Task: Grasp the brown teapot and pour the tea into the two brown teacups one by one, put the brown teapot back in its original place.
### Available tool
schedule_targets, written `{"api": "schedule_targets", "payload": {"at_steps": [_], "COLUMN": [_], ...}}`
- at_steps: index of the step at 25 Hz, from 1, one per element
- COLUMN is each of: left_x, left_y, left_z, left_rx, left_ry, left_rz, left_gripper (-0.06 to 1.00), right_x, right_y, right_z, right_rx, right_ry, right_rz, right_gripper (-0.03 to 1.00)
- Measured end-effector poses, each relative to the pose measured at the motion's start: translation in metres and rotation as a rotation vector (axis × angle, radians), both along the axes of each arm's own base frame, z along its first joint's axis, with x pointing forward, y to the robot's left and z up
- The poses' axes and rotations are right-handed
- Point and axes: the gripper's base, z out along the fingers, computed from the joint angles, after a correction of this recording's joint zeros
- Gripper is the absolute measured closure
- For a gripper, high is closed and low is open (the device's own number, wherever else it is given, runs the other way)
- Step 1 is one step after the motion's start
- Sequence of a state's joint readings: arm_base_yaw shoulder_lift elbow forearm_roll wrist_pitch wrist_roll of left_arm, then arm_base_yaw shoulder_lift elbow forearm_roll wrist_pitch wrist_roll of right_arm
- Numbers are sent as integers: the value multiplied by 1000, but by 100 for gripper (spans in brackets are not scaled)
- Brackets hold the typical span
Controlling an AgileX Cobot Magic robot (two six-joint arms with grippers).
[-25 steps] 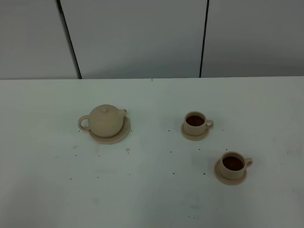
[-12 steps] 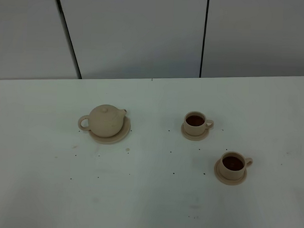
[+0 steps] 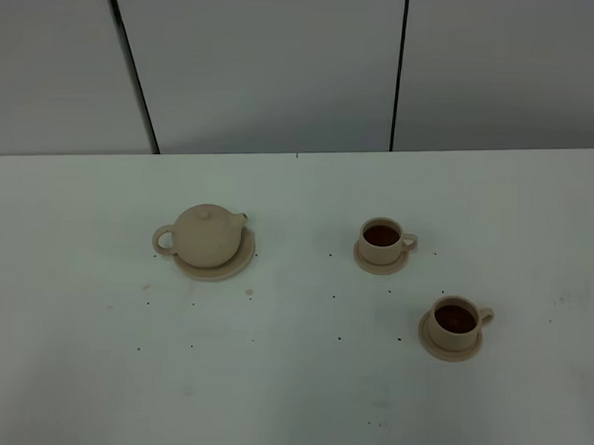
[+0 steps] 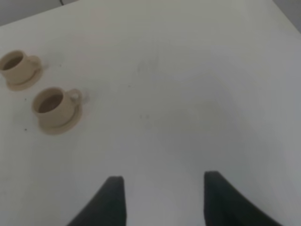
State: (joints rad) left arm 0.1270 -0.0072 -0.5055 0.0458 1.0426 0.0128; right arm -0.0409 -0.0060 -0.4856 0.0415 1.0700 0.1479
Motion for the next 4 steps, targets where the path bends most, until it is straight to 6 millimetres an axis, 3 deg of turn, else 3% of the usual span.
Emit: {"api": "schedule_targets", "payload": {"at_steps": [4], "left_x": [0], "left_y": [0], "left_z": [0], "left_rx": [0], "left_ry": [0], "left_rz": [0], "left_gripper": [52], "right_x": [0], "right_y": [0], "right_z": [0], "right_rx": [0], "right_ry": [0], "right_rz": [0], "right_gripper": [59]}}
